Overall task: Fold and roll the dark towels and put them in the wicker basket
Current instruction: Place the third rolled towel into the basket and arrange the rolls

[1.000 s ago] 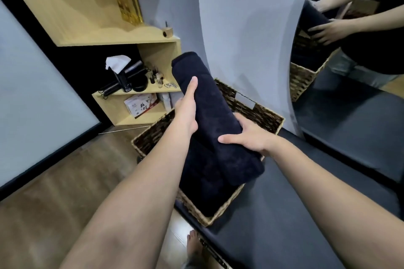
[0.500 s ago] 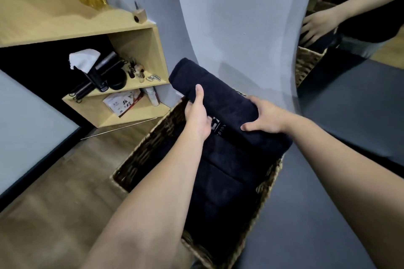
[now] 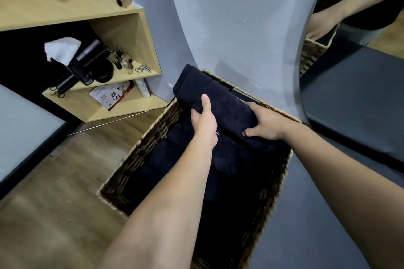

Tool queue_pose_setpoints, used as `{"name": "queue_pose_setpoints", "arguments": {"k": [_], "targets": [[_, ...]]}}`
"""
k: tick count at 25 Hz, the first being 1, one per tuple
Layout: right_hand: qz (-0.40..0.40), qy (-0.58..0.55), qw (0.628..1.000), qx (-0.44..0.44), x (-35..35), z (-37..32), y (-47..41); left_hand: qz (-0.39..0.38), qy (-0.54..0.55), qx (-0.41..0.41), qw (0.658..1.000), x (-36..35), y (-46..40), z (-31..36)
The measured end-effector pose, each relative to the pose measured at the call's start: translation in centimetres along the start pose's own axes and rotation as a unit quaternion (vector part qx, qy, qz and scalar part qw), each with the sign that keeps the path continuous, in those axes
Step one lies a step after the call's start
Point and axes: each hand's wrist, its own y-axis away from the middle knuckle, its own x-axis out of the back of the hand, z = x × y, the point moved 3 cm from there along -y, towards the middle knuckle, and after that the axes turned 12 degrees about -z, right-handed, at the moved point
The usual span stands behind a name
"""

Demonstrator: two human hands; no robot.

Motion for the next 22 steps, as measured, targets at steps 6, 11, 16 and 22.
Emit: {"name": "queue_pose_setpoints", "arguments": {"k": [6, 11, 16, 22], "targets": [[-0.027, 0.04, 0.998, -0.043, 0.4, -0.2, -0.3, -0.005, 0.006, 0.018, 1.0, -0.4, -0.4, -0.4], [-0.039, 0.085, 0.993, -0.07, -0.3, -0.7, -0.4, 0.005, -0.018, 0.028, 0.999, 0.0, -0.3, -1.0], [-0.026, 0.105, 0.991, -0.072, -0.7, -0.9, -0.5, -0.012, -0.014, 0.015, 1.0, 0.2, 0.8, 1.0], [-0.011, 0.105, 0.992, -0.064, -0.5, -0.3, -0.2, 0.05, 0.033, 0.022, 0.998, -1.3, -0.4, 5.5]]}}
